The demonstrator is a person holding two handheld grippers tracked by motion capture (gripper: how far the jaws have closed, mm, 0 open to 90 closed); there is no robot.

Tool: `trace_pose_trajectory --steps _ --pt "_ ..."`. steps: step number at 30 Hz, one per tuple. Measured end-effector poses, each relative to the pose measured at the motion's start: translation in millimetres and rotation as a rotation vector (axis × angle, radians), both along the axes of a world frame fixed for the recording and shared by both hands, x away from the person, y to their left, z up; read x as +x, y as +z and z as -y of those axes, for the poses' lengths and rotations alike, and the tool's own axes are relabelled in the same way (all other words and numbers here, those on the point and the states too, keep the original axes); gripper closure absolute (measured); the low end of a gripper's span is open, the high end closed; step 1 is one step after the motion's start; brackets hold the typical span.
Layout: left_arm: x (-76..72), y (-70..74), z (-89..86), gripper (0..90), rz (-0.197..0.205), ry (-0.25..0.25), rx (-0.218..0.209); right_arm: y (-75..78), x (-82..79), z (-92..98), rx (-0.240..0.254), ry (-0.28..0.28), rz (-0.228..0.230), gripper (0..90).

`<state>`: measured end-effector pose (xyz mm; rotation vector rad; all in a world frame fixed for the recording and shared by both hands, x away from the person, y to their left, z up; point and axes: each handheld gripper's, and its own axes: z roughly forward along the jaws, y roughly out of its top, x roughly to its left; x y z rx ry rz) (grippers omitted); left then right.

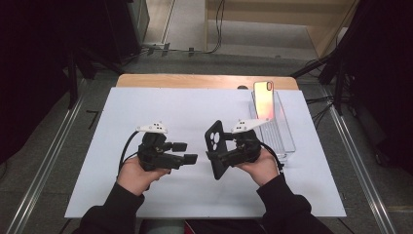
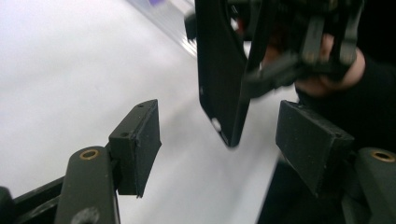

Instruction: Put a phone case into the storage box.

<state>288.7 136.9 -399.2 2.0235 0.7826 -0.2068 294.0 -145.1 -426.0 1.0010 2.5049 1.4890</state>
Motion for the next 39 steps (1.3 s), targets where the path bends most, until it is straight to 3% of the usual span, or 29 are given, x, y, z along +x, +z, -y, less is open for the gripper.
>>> trace_pose_trajectory --steps 8,14,26,30,34,39 --pt "-7.0 -13.5 -8.3 31.1 0.091 -0.065 0.071 7.5 -4.8 7.4 0.001 0.054 -0.004 11.7" --pt "-11.1 -24.4 -17.9 31.1 0.124 -0.078 0.097 10.9 -6.7 13.3 0.011 0.065 -0.012 11.7" --pt "-13.3 -47.1 -38.6 31.1 0.106 -0.049 0.117 14.7 -7.6 27.0 0.007 0.062 -0.026 11.7" --pt "-16.2 -50.7 -47.1 31.1 0.099 -0.032 0.128 18.5 -7.4 33.4 0.011 0.041 -0.035 11.7" --pt "-17.0 -51.5 -55.4 31.0 0.093 0.016 0.137 22.8 -6.6 37.6 0.007 0.022 -0.029 11.8" --pt "-17.2 -51.0 -59.8 31.1 0.082 0.051 0.132 28.5 -5.3 44.9 0.018 -0.041 -0.031 11.8"
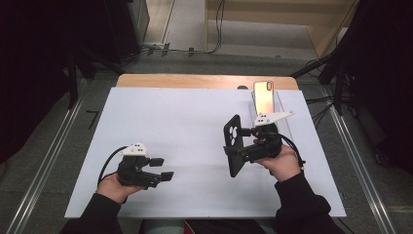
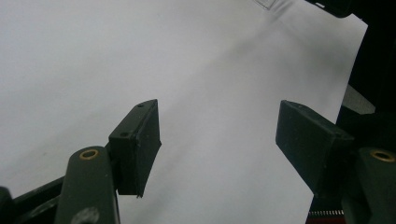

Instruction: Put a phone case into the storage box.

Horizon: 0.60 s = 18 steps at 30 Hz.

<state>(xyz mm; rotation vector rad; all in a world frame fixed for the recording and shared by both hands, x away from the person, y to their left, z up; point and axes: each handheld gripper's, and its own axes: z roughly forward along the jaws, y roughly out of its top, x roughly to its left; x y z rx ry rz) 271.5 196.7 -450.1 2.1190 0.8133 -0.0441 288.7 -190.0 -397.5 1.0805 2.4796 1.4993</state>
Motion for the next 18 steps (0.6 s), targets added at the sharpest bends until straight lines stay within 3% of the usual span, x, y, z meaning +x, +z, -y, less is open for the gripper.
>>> trace_pose_trajectory --steps 4,10,15,18 --pt "0.0 -0.4 -1.4 31.1 -0.009 0.022 0.007 5.9 0.7 6.4 0.004 -0.050 0.005 11.8" --pt "-0.4 0.4 -4.4 31.1 -0.035 0.039 -0.017 14.4 3.4 19.7 0.012 -0.109 0.028 11.8" --pt "-2.8 0.3 -5.4 31.1 -0.031 0.040 -0.013 18.5 8.2 32.3 0.027 -0.172 0.028 11.9" --pt "-3.8 0.0 -7.0 31.1 -0.028 0.050 -0.009 20.0 10.9 38.2 0.011 -0.203 0.040 11.9"
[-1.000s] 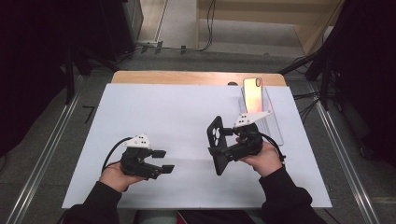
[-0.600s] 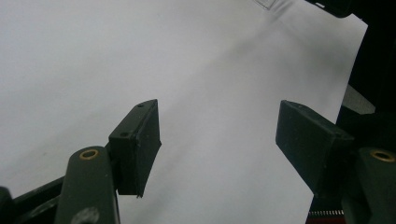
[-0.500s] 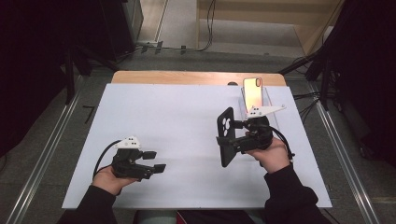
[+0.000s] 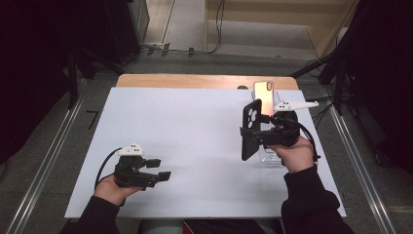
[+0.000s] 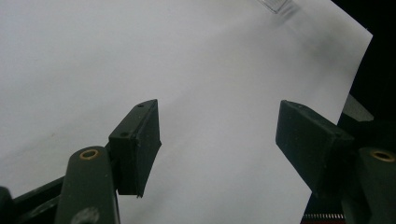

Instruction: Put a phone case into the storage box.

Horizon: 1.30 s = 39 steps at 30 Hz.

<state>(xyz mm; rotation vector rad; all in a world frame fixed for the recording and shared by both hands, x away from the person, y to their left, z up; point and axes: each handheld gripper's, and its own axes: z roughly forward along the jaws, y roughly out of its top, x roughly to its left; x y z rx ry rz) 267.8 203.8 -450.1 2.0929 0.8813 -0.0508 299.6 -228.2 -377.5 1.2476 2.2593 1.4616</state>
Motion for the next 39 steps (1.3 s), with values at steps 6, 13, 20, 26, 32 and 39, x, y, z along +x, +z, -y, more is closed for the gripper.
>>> trace_pose_trajectory --steps 6,13,20,26,32,39 --pt "-1.7 -0.3 -2.8 31.1 -0.005 0.005 0.005 2.5 5.6 12.4 -0.013 -0.076 0.004 11.9" --pt "-3.3 -0.8 -4.9 31.1 -0.003 0.017 0.000 3.1 15.1 25.5 -0.045 -0.192 0.026 11.9" --pt "-0.5 -0.3 -2.7 31.1 -0.004 0.019 -0.009 3.7 38.3 44.1 -0.076 -0.310 0.053 11.9" --pt "-0.2 -0.5 -1.6 31.1 -0.006 0.019 -0.010 -3.6 69.2 59.0 -0.103 -0.414 0.057 11.9" --pt "-0.3 -1.5 -2.7 31.1 -0.006 0.015 -0.013 -28.1 98.9 66.4 -0.138 -0.478 0.002 11.9" --pt "1.0 -3.3 -0.6 31.1 -0.011 0.004 -0.013 -58.3 124.3 57.4 -0.151 -0.505 -0.080 11.6"
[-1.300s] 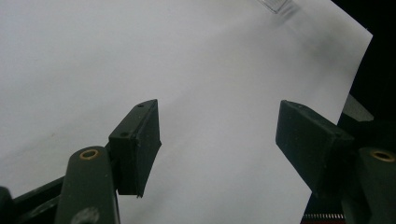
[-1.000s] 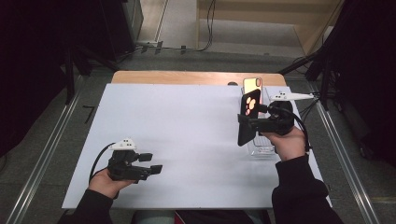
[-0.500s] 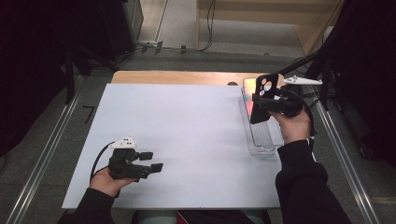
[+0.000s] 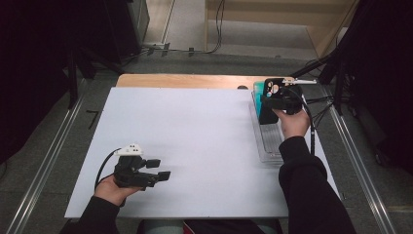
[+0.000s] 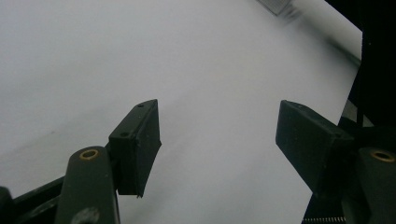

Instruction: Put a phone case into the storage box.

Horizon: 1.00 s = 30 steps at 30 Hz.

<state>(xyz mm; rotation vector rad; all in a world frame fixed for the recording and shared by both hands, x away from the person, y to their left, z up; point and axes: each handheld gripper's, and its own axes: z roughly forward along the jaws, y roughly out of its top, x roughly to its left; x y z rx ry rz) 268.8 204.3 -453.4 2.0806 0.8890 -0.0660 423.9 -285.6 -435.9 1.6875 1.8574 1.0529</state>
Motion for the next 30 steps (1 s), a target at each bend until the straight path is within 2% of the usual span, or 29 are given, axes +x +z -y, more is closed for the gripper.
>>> trace_pose_trajectory --steps 2,5,6,10,12,15,19,23,27,30 --pt "0.1 -0.6 -0.3 31.1 0.002 -0.004 0.001 -6.5 4.8 -2.7 -0.013 -0.009 -0.015 11.4" --pt "0.8 -1.8 -1.1 31.1 -0.001 -0.004 -0.001 -16.1 11.7 -7.0 -0.060 -0.022 -0.016 11.3" --pt "1.1 -1.8 -1.2 31.1 -0.001 -0.003 0.002 -18.4 13.5 -7.7 -0.060 -0.018 -0.016 11.2" --pt "1.6 -2.6 -1.0 31.1 -0.002 -0.005 0.001 -22.9 18.1 -11.5 -0.062 -0.036 -0.004 10.5" --pt "1.5 -2.7 -1.0 31.1 -0.002 -0.007 0.002 -23.9 19.7 -14.5 -0.099 -0.030 -0.007 9.9" --pt "1.2 -2.7 -1.0 31.1 0.000 -0.010 -0.001 -23.3 19.8 -16.8 -0.114 -0.005 0.002 0.0" --pt "1.8 -2.6 -1.1 31.1 -0.003 -0.005 -0.005 -20.1 17.8 -13.1 -0.068 0.014 -0.003 0.0" --pt "2.1 -2.6 -0.8 31.1 -0.010 -0.003 -0.001 -11.0 8.2 -11.5 -0.040 0.036 -0.016 0.0" --pt "2.6 -2.9 -0.7 31.0 -0.021 0.002 0.000 -0.5 -9.7 -15.5 0.018 0.111 -0.034 0.0" --pt "2.4 -2.5 -0.1 31.0 -0.022 0.001 0.002 5.4 -25.0 -23.5 0.025 0.160 -0.042 0.0"
